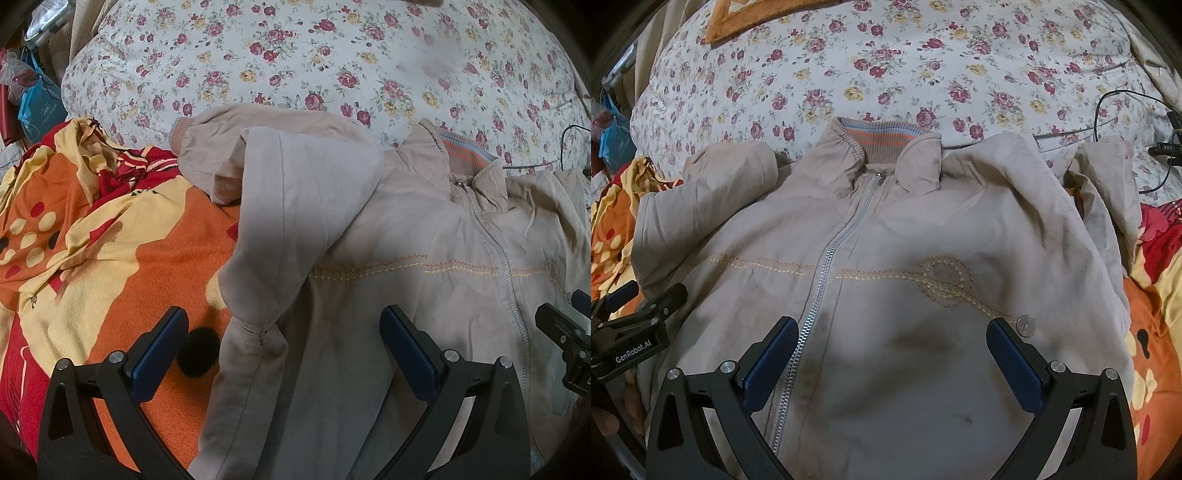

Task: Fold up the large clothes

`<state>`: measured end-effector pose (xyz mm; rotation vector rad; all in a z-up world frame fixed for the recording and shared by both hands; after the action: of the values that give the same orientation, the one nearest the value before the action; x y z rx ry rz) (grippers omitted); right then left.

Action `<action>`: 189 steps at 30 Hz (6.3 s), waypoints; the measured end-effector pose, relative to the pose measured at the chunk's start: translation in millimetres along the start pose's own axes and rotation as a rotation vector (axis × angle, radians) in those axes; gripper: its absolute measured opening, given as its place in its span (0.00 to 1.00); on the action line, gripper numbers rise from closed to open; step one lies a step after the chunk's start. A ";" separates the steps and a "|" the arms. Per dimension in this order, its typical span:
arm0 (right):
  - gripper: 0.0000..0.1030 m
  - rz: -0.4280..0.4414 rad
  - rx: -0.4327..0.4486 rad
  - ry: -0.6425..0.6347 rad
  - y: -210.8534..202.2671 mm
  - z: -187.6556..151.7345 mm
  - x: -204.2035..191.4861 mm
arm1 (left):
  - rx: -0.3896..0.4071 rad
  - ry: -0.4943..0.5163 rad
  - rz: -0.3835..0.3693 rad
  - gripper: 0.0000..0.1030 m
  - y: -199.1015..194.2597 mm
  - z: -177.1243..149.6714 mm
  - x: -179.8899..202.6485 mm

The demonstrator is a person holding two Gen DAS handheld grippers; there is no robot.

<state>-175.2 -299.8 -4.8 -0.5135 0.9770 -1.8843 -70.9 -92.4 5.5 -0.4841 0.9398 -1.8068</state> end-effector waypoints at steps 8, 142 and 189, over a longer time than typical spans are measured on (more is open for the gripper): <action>0.99 -0.001 -0.004 0.002 -0.4 -0.6 -0.2 | -0.002 0.001 0.000 1.00 1.8 -1.8 0.4; 1.00 0.062 -0.066 -0.055 18.7 -10.5 -24.9 | -0.143 -0.363 -0.076 0.12 178.8 142.0 -141.2; 0.99 0.020 0.027 0.198 1.8 42.0 57.9 | -0.181 -0.168 -0.049 0.76 26.5 39.0 -56.2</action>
<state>-173.7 -368.2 16.2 -0.3037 1.0792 -1.9543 -4.8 -61.7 14.0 -0.7664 0.9856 -1.7020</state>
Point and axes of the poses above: each gripper's, at about its wrist camera, not at the fingertips, and y roughly the way its jaws point, x to its right, z to its top, the point moved 3 cm from there along y, roughly the way its jaws point, and after that the axes turned 3 degrees about z, right-handed, at the moved point
